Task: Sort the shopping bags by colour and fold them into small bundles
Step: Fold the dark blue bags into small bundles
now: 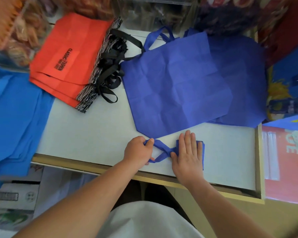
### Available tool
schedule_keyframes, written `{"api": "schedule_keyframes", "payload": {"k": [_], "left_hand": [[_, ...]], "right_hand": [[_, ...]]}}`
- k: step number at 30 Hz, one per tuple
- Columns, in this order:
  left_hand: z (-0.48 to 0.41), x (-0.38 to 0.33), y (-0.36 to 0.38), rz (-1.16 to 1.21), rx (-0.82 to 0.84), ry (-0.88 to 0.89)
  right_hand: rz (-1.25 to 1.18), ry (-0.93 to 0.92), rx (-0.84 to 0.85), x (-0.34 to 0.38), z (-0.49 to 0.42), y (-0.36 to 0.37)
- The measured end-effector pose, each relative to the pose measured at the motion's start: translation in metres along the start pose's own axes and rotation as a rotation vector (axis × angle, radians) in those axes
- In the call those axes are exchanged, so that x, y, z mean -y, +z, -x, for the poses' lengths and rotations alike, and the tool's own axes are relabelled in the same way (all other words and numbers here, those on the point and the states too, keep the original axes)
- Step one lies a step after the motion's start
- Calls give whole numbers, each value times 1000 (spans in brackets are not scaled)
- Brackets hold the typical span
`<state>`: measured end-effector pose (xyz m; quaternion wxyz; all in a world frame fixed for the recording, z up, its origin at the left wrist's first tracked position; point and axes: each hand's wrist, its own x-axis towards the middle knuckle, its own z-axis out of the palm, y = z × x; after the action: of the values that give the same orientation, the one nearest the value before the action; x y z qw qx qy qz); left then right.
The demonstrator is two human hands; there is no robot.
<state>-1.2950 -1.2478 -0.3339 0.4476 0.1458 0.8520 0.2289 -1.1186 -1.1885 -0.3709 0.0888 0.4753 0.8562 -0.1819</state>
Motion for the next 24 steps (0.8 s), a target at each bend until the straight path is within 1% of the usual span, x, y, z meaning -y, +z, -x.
{"api": "schedule_keyframes", "payload": {"k": [3, 6, 8, 9, 10, 11, 12, 14, 15, 16, 17, 18, 19, 21, 24], "left_hand": [[-7, 6, 3, 13, -25, -31], [-14, 12, 5, 19, -31, -83], [-19, 12, 3, -49, -77, -66], [-19, 13, 0, -140, -123, -8], [-19, 13, -4, -237, -167, 93], [-17, 15, -8, -323, -188, 245], [-15, 16, -13, -395, -182, 459], [-17, 23, -24, -547, -84, 950], [-20, 29, -28, -616, -5, 1122], [-23, 33, -32, -684, 85, 1196], [-27, 36, -35, -746, 195, 1169], [-30, 40, -39, -781, 285, 1096], [-33, 43, -44, -817, 338, 1035], [-40, 44, -51, -854, 369, 1026], [-47, 35, -55, -897, 380, 1091]], "right_hand": [[-15, 5, 53, -1, -2, -4], [6, 62, 20, 5, -7, -3], [21, 100, -19, 9, -13, 0], [35, 109, -34, 10, -15, 0], [51, 112, -45, 9, -16, 2], [61, 111, -49, 9, -15, 2], [68, 110, -50, 9, -15, 4], [77, 112, -63, 9, -13, 5], [78, 115, -63, 10, -14, 4], [77, 119, -55, 10, -16, 3], [77, 123, -41, 10, -17, 2], [80, 125, -28, 11, -18, 1], [82, 124, -19, 11, -19, -1], [78, 125, 11, 10, -22, -5], [64, 125, 72, 7, -29, -10]]}}
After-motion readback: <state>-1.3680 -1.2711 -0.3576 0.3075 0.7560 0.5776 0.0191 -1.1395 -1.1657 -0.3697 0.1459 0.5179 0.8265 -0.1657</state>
